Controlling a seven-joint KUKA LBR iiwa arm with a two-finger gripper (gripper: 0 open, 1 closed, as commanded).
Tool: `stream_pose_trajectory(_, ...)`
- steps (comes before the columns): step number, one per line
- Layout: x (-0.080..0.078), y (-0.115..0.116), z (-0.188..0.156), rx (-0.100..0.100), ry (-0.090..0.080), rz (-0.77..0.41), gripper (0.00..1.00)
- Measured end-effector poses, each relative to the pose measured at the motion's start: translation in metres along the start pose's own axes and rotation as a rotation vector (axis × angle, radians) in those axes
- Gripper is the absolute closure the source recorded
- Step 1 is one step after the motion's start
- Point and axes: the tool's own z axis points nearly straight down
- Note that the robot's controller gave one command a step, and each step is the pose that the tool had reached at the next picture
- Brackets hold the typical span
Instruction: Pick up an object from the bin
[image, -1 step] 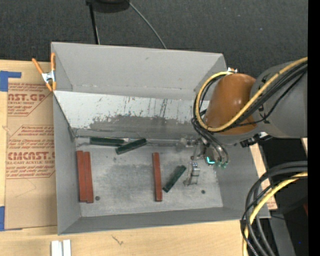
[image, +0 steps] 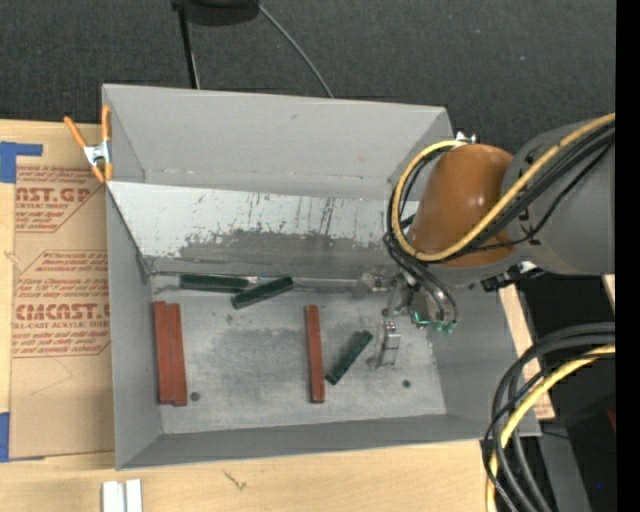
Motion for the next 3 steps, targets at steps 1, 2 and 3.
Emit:
stream_pose_trajectory(1,0.0346,0.0112,0.0624,-0.001,0.001,-0.087,1.00)
stream_pose_trajectory(2,0.0345,0.0113,0.0624,-0.001,0.001,-0.087,1.00)
stream_pose_trajectory(3,0.0345,0.0113,0.0624,-0.001,0.001,-0.087,1.00)
